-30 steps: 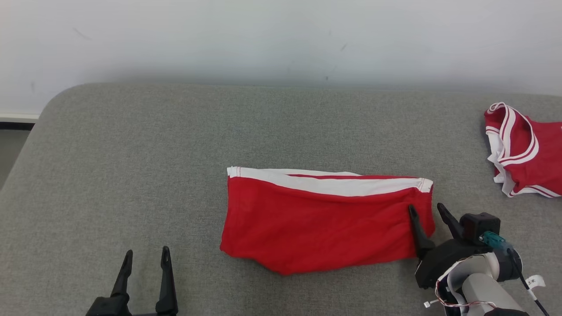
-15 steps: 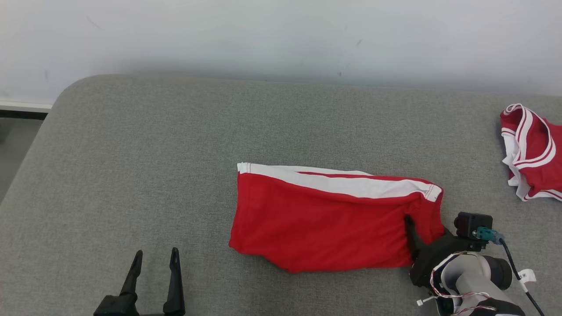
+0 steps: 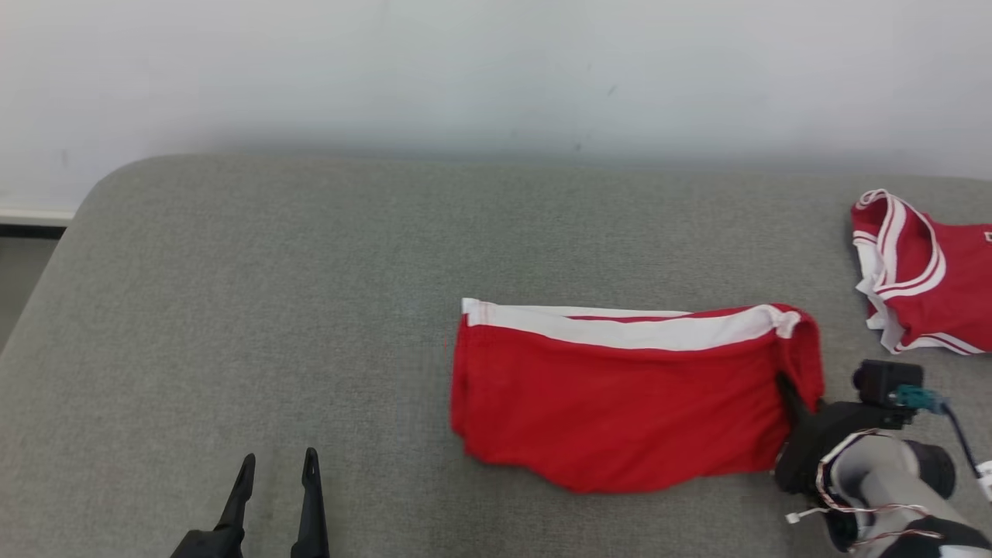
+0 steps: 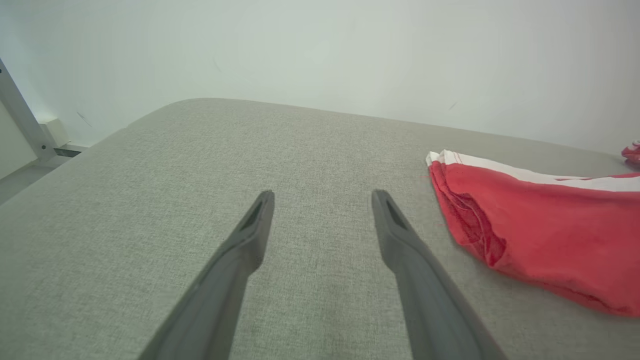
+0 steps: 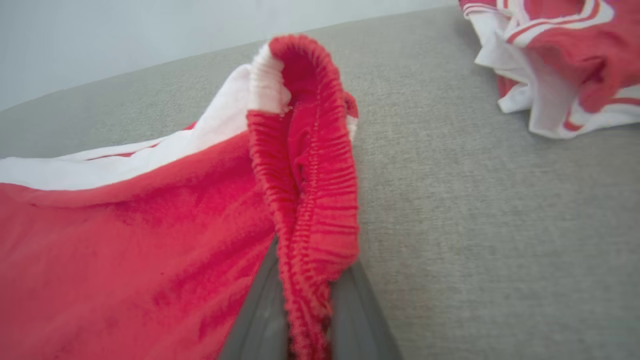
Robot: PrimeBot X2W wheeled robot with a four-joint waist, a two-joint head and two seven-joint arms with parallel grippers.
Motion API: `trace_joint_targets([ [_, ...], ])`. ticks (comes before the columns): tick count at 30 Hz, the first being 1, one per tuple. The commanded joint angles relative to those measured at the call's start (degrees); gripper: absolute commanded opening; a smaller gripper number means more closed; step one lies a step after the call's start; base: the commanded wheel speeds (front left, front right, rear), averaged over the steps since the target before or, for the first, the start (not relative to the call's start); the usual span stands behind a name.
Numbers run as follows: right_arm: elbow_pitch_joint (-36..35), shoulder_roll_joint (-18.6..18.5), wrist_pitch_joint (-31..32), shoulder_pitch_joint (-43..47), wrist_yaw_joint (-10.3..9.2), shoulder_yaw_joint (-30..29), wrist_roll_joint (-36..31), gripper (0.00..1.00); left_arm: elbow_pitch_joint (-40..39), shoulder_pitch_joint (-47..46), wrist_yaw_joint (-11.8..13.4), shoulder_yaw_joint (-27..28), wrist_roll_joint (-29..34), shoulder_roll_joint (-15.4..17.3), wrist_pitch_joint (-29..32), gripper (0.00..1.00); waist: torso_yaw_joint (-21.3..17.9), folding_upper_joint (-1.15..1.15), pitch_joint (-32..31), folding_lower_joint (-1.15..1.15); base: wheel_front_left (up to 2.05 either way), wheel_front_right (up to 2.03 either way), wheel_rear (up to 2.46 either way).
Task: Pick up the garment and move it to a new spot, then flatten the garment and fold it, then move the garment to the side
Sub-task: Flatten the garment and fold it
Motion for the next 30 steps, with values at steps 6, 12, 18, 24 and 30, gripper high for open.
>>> trace_joint_targets([
  [6, -4.2, -6.5, 1.9, 1.2, -0.17, 4.1, 3.7, 0.00, -0.1, 1.4, 0.4, -0.5, -1.2, -0.1, -0.2, 1.00, -2.7, 0.00, -1.5, 0.00, 0.00, 0.00, 0.00],
  [12, -6.4, -10.8, 3.1, -0.7, -0.17, 5.8, 5.9, 0.00, -0.2, 1.8, 0.8, -0.7, -1.6, -0.1, -0.2, 1.00, -4.0, 0.00, -1.9, 0.00, 0.00, 0.00, 0.00],
  [18, -10.3, -10.5, 8.2, -0.6, -0.17, 7.4, 10.8, 0.00, 0.3, 1.9, 0.9, -0.9, -1.8, -0.1, -0.2, 1.00, -4.4, 0.00, -2.1, 0.00, 0.00, 0.00, 0.00],
  [24, -16.2, -9.3, 15.9, -0.3, -0.17, 6.8, 19.5, 0.00, 0.8, 2.2, 0.8, -0.9, -2.1, -0.1, -0.2, 1.00, -4.6, 0.00, -2.6, 0.00, 0.00, 0.00, 0.00],
  [30, -20.9, -6.9, 24.8, -1.4, -0.16, 6.1, 26.9, 0.00, 1.1, 2.2, 0.9, -1.8, -2.8, -0.1, -0.2, 1.00, -4.6, 0.00, -3.0, 0.00, 0.00, 0.00, 0.00],
])
